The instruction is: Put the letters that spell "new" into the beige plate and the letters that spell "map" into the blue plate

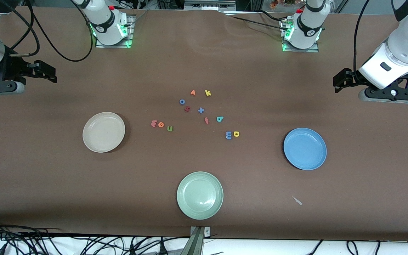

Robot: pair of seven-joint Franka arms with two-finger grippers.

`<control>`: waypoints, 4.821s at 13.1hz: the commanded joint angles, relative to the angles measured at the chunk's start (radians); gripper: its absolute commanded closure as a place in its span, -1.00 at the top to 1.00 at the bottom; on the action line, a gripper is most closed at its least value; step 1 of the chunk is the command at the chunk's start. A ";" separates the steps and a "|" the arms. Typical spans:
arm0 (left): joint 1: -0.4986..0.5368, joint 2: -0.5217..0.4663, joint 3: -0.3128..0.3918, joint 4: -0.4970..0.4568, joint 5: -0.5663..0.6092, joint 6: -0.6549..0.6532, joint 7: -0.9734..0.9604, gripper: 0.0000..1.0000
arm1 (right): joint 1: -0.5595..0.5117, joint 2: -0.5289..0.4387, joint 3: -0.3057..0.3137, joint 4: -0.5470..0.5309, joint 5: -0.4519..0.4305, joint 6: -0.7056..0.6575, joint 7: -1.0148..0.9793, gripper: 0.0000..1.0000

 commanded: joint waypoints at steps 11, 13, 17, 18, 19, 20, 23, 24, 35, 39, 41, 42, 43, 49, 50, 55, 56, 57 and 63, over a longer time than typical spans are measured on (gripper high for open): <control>0.002 0.015 0.002 0.031 -0.016 -0.017 0.020 1.00 | 0.003 0.006 0.001 0.019 -0.003 0.009 0.009 1.00; 0.002 0.015 0.002 0.031 -0.016 -0.017 0.020 1.00 | 0.005 0.061 0.001 0.019 0.002 0.049 0.005 1.00; 0.002 0.015 0.002 0.031 -0.016 -0.017 0.020 1.00 | 0.023 0.144 0.003 0.071 0.000 0.050 -0.001 1.00; 0.002 0.015 0.002 0.031 -0.016 -0.017 0.020 1.00 | 0.023 0.144 0.003 0.071 0.000 0.050 0.002 1.00; 0.002 0.015 0.002 0.031 -0.016 -0.017 0.020 1.00 | 0.023 0.142 0.003 0.073 0.000 0.050 0.005 1.00; 0.002 0.015 0.002 0.031 -0.016 -0.017 0.020 1.00 | 0.025 0.142 0.003 0.074 0.003 0.052 0.007 1.00; 0.002 0.013 0.002 0.031 -0.016 -0.017 0.020 1.00 | 0.036 0.152 0.029 0.074 -0.001 0.049 -0.004 1.00; 0.002 0.015 0.002 0.031 -0.016 -0.017 0.020 1.00 | 0.034 0.155 0.030 0.071 0.014 0.047 0.001 1.00; 0.019 0.013 0.008 0.057 -0.025 -0.018 0.017 1.00 | 0.126 0.219 0.082 -0.086 0.074 0.349 0.071 1.00; 0.013 0.015 0.006 0.057 -0.023 -0.021 0.020 1.00 | 0.128 0.309 0.170 -0.145 0.052 0.561 0.240 1.00; 0.004 0.026 0.005 0.057 -0.026 -0.021 0.017 1.00 | 0.128 0.339 0.204 -0.223 -0.013 0.683 0.321 1.00; -0.004 0.053 -0.001 0.061 -0.030 -0.020 0.016 1.00 | 0.128 0.348 0.217 -0.290 -0.041 0.780 0.375 1.00; -0.024 0.081 -0.020 0.061 -0.048 -0.011 0.009 1.00 | 0.128 0.362 0.227 -0.338 -0.056 0.858 0.433 1.00; -0.233 0.460 -0.038 0.176 -0.057 0.225 0.010 1.00 | 0.158 0.503 0.227 -0.349 -0.158 1.029 0.625 1.00; -0.289 0.534 -0.031 0.178 -0.047 0.303 0.006 1.00 | 0.160 0.504 0.227 -0.354 -0.158 1.032 0.627 0.99; -0.372 0.644 -0.030 0.172 -0.042 0.465 -0.087 1.00 | 0.158 0.486 0.227 -0.436 -0.158 1.057 0.631 0.99; -0.392 0.650 -0.027 0.166 -0.040 0.483 -0.157 1.00 | 0.158 0.478 0.227 -0.458 -0.158 1.064 0.631 0.99; -0.392 0.652 -0.029 0.161 -0.039 0.515 -0.197 1.00 | 0.158 0.474 0.227 -0.472 -0.158 1.073 0.631 0.99; -0.426 0.737 -0.029 0.138 -0.039 0.658 -0.208 0.81 | 0.158 0.475 0.225 -0.541 -0.158 1.181 0.630 0.99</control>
